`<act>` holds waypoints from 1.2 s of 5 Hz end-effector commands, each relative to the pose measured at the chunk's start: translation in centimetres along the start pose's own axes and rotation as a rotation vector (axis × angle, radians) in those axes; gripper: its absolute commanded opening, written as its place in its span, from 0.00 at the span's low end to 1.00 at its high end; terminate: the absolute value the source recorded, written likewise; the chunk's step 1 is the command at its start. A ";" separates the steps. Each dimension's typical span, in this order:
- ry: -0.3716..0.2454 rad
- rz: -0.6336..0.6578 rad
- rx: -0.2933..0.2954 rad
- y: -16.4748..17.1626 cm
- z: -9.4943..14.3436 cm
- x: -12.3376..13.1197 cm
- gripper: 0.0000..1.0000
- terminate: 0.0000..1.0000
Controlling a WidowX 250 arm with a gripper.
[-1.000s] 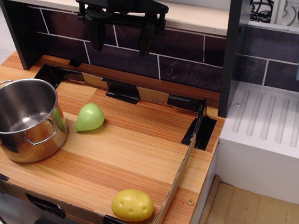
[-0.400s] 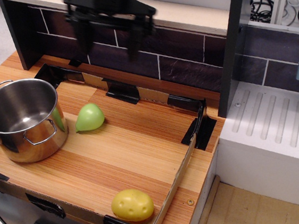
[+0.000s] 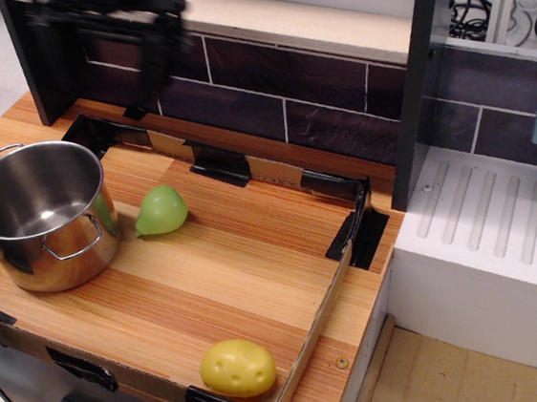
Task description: Topple metal pot
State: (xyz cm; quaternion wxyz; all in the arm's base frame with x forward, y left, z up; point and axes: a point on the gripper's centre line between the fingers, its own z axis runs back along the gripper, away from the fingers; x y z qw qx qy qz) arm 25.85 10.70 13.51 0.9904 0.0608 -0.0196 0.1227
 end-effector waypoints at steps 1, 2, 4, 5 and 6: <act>-0.079 -0.043 0.014 6.9 2.3 0.4 1.00 0.00; -0.075 -0.073 0.049 8.3 0.9 0.3 1.00 0.00; -0.060 -0.164 0.061 8.9 -3.9 -1.4 1.00 0.00; -0.073 -0.202 0.022 8.6 -5.0 -2.9 1.00 0.00; -0.061 -0.192 0.008 8.4 -5.8 -3.5 1.00 0.00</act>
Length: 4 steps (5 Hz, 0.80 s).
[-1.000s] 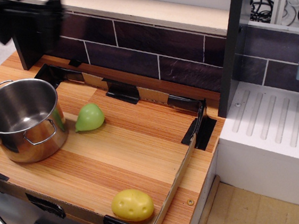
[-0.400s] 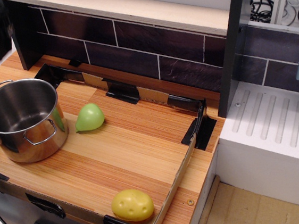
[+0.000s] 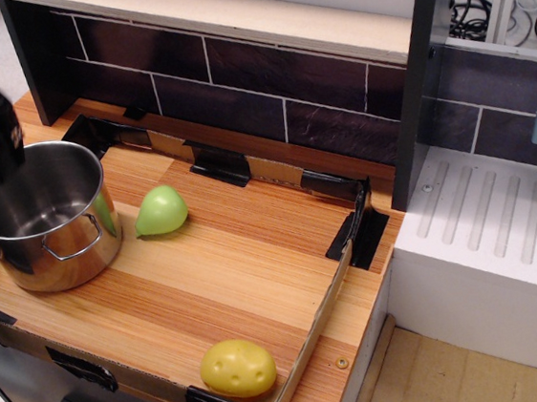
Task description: Topple metal pot
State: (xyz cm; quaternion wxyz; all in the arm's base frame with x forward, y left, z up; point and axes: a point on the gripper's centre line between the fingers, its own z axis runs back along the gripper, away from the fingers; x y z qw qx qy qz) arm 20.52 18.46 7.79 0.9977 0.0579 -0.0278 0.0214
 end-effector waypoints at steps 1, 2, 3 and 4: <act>-0.021 0.040 0.019 0.5 0.2 0.4 1.00 0.00; -0.017 0.044 0.023 0.4 -0.3 0.4 1.00 0.00; -0.015 0.064 0.037 0.5 -0.8 0.5 1.00 0.00; -0.006 0.078 0.043 0.4 -1.0 0.5 0.00 0.00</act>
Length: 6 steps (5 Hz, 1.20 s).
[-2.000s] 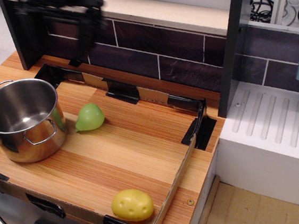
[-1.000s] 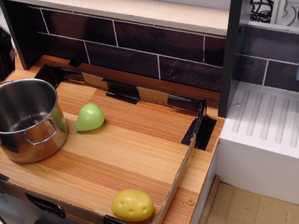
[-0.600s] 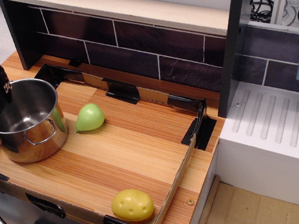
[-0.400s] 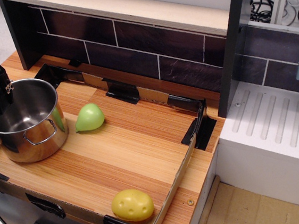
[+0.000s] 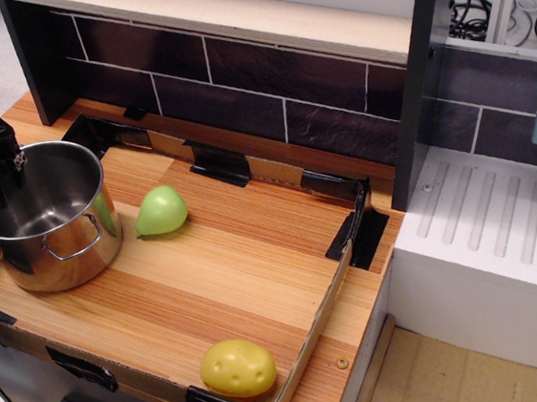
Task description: Topple metal pot
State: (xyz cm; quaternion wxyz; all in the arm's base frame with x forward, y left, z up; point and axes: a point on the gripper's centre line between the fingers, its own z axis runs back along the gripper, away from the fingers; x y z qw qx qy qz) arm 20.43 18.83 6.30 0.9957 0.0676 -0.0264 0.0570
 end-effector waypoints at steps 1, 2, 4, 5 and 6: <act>-0.012 0.011 0.030 0.1 0.2 0.6 0.00 0.00; -0.023 0.018 0.050 0.0 0.0 0.8 0.00 0.00; -0.067 0.080 0.142 0.5 0.9 1.4 0.00 0.00; -0.057 0.116 0.199 0.3 2.6 1.8 0.00 0.00; -0.035 0.141 0.262 0.2 4.2 1.9 0.00 0.00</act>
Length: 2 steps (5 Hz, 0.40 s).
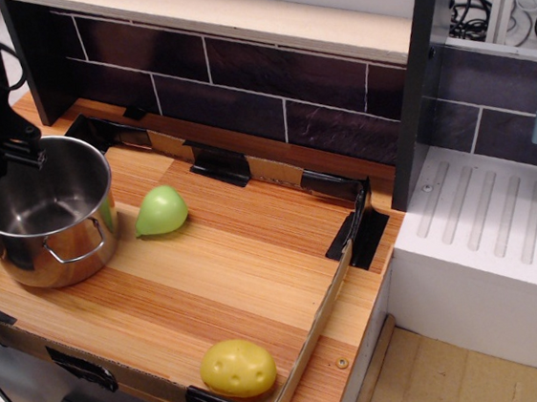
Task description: Topple metal pot
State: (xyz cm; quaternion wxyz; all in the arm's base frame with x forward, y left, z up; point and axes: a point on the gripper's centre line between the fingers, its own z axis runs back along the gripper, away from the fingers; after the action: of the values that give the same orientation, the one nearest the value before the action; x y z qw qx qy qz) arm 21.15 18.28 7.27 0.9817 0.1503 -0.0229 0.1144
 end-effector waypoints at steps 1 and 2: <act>-0.034 0.048 0.131 1.5 4.0 0.9 0.00 0.00; 0.042 0.051 0.222 1.7 5.6 0.4 0.00 0.00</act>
State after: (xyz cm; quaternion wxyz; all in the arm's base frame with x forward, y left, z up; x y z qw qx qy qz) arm 20.18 18.04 11.28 0.9595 0.2426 0.0401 0.1372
